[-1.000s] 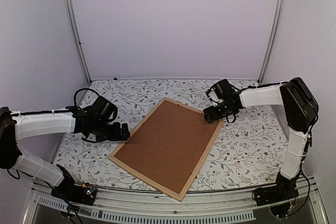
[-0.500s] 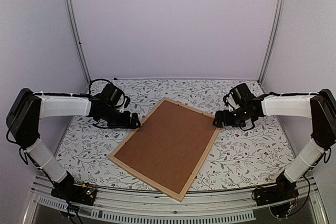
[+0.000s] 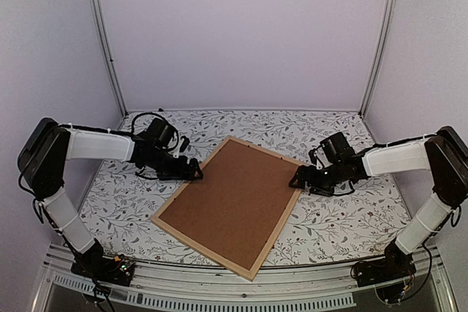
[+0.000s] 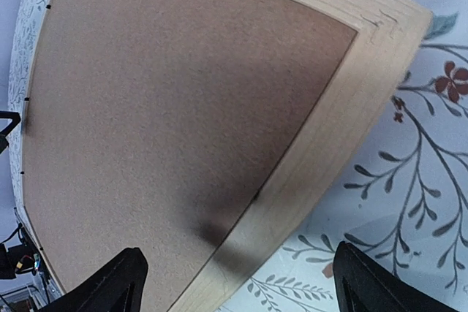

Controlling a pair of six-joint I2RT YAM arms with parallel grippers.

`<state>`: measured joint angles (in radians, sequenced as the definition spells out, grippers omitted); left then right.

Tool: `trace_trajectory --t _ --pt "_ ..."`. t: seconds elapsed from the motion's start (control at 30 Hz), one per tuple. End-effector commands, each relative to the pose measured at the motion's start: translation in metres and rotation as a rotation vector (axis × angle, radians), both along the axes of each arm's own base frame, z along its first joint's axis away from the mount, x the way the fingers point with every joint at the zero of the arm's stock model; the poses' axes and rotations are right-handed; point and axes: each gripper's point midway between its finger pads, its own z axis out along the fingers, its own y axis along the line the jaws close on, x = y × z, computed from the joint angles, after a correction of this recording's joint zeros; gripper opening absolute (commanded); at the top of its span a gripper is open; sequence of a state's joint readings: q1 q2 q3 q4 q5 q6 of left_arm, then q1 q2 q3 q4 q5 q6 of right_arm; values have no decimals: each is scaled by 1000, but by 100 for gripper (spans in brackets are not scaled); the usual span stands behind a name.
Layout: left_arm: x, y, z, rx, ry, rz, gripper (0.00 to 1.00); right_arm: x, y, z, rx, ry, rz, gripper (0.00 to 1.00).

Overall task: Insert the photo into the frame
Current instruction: Adjust the photo frame at the center of the board, then press the fastener onto the backboard.

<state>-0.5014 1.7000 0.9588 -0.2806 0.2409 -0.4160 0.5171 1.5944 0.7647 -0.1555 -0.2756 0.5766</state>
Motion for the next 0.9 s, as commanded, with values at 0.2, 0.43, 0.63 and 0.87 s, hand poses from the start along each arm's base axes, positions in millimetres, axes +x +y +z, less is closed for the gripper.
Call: trace_trajectory --t 0.2,0.43,0.63,0.87 --pt "-14 -7 -11 -50 52 -36 89 26 28 -3 80 -4 29 91" --pt "-52 -35 -5 -138 105 -152 77 60 26 9 68 -54 59 90" --pt "-91 -53 4 -205 151 -231 67 97 21 11 30 -85 105 85" --pt "-71 -37 14 -142 95 -156 65 123 7 3 -30 -79 133 82"
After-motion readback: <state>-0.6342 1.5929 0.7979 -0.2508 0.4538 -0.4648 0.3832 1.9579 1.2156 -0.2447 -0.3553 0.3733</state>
